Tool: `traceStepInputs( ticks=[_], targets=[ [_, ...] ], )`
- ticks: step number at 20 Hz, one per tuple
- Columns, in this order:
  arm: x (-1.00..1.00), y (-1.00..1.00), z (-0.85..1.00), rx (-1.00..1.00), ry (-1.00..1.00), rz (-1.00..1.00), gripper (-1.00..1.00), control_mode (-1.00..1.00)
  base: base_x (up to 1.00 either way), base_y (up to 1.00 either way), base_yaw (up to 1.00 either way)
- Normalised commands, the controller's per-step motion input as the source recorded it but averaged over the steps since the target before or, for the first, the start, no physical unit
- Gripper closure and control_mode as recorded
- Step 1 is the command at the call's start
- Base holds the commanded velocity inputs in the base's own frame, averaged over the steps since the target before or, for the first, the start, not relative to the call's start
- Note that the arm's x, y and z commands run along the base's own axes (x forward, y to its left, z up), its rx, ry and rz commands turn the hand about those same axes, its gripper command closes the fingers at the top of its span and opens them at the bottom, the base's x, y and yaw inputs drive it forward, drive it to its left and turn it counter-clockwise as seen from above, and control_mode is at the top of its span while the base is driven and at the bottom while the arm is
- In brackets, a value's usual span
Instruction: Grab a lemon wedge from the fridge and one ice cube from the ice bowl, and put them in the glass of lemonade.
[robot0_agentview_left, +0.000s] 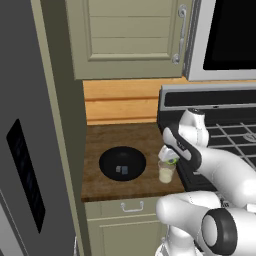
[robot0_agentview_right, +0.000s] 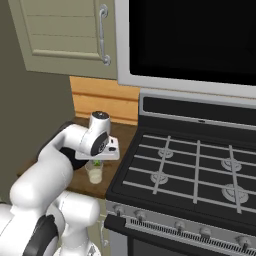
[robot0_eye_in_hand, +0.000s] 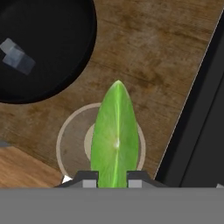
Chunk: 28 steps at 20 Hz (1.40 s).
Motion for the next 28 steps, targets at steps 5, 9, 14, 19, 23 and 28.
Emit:
traceStepInputs(
  ticks=[5,9,14,19,23,28],
  targets=[
    [0.00,0.00,0.00,0.00,0.00,0.00,-1.00,-1.00,0.00,0.00,0.00],
    [0.00,0.00,0.00,0.00,0.00,0.00,-1.00,-1.00,0.00,0.00,0.00],
    [0.00,0.00,0.00,0.00,0.00,0.00,-1.00,-1.00,0.00,0.00,0.00],
    [0.00,0.00,0.11,0.03,-0.02,0.00,-1.00,-1.00,0.00,0.00,0.00],
    [0.00,0.00,0.34,0.12,-0.06,0.00,-1.00,-1.00,0.00,0.00,0.00],
    [-0.05,0.00,0.49,0.16,-0.14,0.01,-1.00,-1.00,0.00,0.00,0.00]
  ],
)
